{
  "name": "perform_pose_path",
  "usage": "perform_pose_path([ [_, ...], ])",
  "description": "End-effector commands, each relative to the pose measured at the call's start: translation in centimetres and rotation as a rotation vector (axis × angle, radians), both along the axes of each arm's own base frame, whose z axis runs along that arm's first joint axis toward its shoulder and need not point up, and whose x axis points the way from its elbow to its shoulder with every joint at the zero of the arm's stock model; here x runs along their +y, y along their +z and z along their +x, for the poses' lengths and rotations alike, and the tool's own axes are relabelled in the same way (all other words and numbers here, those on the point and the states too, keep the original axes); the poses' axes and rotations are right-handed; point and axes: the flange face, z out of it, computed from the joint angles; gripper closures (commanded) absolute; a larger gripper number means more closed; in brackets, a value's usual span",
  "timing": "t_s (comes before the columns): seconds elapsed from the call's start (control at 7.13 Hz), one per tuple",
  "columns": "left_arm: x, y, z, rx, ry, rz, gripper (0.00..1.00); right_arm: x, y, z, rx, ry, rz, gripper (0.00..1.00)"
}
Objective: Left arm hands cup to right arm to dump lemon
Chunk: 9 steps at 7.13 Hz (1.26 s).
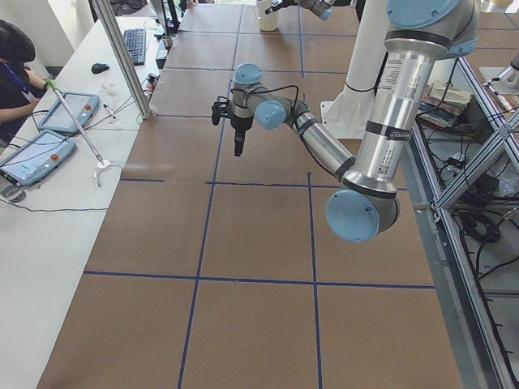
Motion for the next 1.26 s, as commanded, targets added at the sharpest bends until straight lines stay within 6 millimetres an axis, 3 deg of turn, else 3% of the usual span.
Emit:
perform_pose_path([
  [0.0,-0.3,-0.6,0.2,0.005,0.0,0.008,0.0,2.3,4.3,4.0,-0.199,0.02,-0.065,0.9],
  [0.28,-0.4,-0.8,0.4,0.007,0.001,0.01,0.0,2.6,5.1,4.8,-0.457,0.013,-0.159,0.9],
  [0.56,-0.4,-0.9,0.4,0.008,0.001,0.012,0.0,1.6,4.9,4.0,-0.662,0.011,-0.199,0.88],
  [1.12,-0.5,-1.3,0.5,0.012,0.001,0.016,0.0,2.2,6.4,5.5,-0.986,-0.001,-0.263,0.88],
])
